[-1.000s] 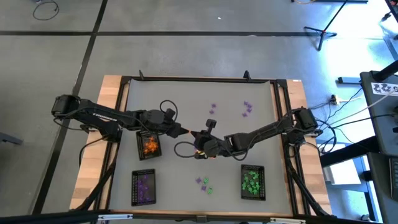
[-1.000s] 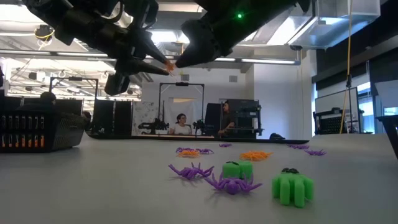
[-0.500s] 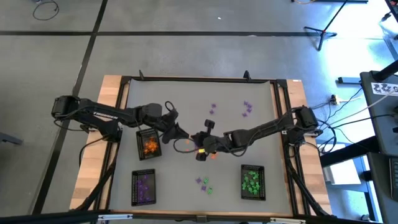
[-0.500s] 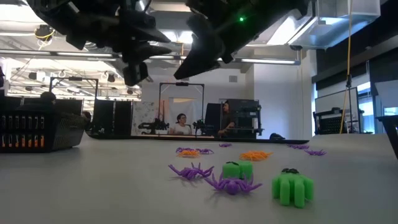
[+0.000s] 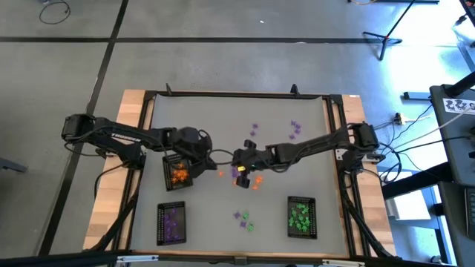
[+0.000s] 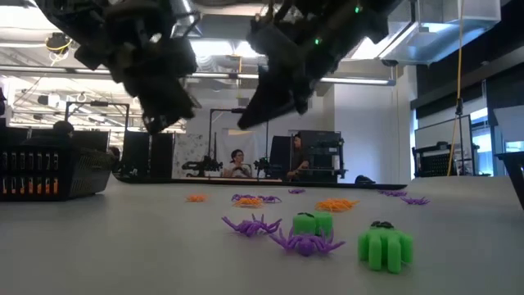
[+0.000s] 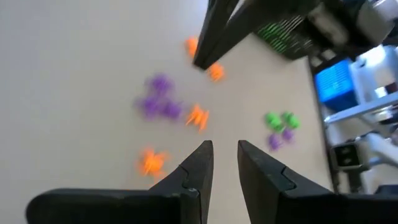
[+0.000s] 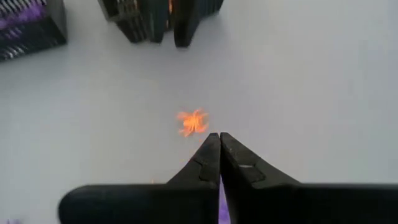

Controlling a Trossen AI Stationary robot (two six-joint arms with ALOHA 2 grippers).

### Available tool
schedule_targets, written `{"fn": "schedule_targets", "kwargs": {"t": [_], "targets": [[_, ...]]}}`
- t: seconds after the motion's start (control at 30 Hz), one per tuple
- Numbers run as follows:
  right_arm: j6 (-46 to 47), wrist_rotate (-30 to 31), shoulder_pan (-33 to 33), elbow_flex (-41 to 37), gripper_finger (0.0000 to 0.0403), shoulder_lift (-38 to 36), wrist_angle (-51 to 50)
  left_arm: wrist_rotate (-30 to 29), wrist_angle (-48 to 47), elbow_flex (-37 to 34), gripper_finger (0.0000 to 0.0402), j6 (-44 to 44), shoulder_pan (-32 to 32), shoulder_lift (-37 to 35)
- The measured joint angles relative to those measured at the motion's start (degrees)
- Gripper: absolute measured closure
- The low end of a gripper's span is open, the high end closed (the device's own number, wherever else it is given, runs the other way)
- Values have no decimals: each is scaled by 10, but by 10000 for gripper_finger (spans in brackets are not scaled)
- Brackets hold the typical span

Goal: Sort Halloween decoration
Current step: Put the orange spider toy into the top black basket

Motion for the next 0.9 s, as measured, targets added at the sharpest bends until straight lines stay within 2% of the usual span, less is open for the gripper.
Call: {"fn": "schedule_targets", "kwargs": {"t": [0.17, 0.5, 0.7, 0.9], "targets": [[-4, -17, 0, 0, 363, 27, 18, -24, -58, 0, 332, -8, -4, 0], [-17, -44, 1, 0, 250, 100, 114, -4, -57, 0, 332, -13, -2, 0], [-16, -37, 1, 0, 238, 129, 152, 37, -71, 0, 332, 4, 25, -18], [-16, -21, 1, 0, 237, 138, 175, 36, -137, 0, 332, 23, 64, -70]]}}
